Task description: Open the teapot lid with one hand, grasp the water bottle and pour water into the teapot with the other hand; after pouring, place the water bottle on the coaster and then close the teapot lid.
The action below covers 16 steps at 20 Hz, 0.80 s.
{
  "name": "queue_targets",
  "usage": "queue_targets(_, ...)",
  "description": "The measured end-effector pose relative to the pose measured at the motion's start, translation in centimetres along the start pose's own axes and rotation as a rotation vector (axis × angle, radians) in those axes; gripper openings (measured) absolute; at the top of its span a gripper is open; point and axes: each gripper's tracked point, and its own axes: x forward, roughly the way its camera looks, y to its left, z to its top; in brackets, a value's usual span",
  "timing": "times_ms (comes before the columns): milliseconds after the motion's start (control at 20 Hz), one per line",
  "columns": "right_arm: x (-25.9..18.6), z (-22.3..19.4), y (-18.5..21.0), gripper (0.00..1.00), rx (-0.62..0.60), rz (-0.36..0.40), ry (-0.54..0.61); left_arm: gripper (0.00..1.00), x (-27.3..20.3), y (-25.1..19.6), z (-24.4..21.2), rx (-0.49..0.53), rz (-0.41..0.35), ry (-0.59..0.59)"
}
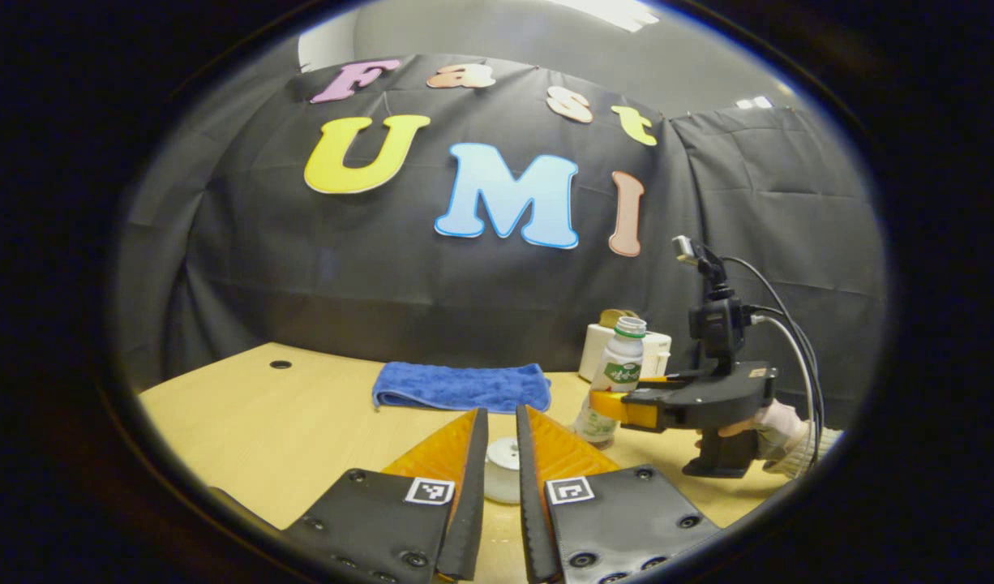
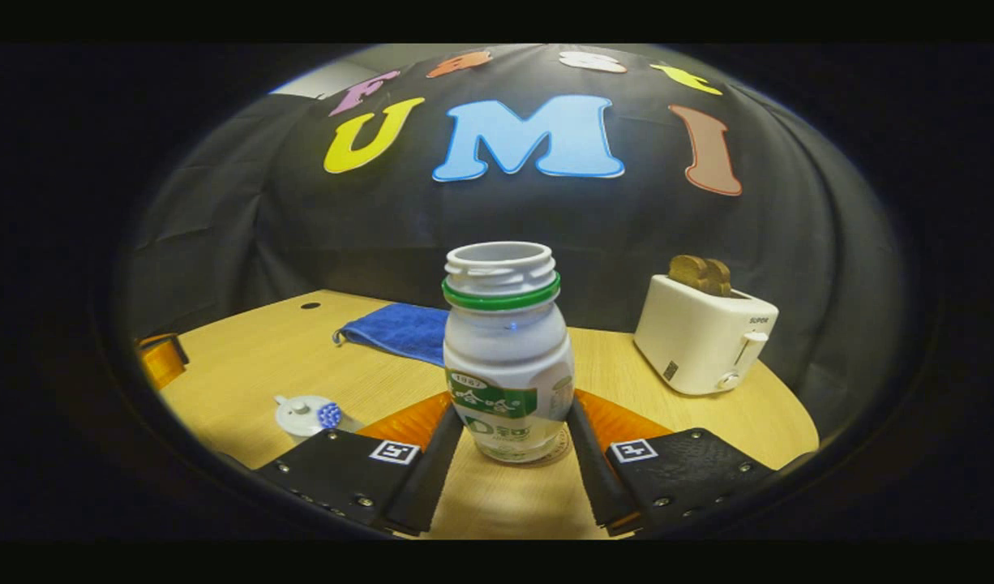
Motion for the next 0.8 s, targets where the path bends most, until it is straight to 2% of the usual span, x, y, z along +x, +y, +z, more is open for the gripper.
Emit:
queue_targets(50,0.5,0.1,-0.3,0.56,-0.002,-0.012,-0.001,0.28,-0.3,0.3,-0.1,-0.004,0.005,0.0)
queue_targets(100,1.0,0.2,-0.6,0.71,-0.007,-0.03,-0.002,0.29,-0.6,0.8,-0.4,-0.008,0.012,0.0)
queue_targets(200,1.9,0.2,-1.0,0.7,-0.016,-0.05,0.011,0.3,-0.9,1.3,-0.9,-0.017,0.017,0.004)
queue_targets(250,2.2,0.1,-1.1,0.56,-0.012,-0.049,0.017,0.3,-1.1,1.5,-1.0,-0.019,0.018,0.004)
queue_targets(300,2.6,0.0,-1.1,0.71,-0.004,-0.049,0.023,0.3,-1.1,1.8,-1.0,-0.019,0.022,0.004)
queue_targets(800,2.6,-1.2,-1.4,0.73,0.059,-0.081,0.046,0.31,-1.3,2.1,-1.3,-0.012,0.02,-0.011)
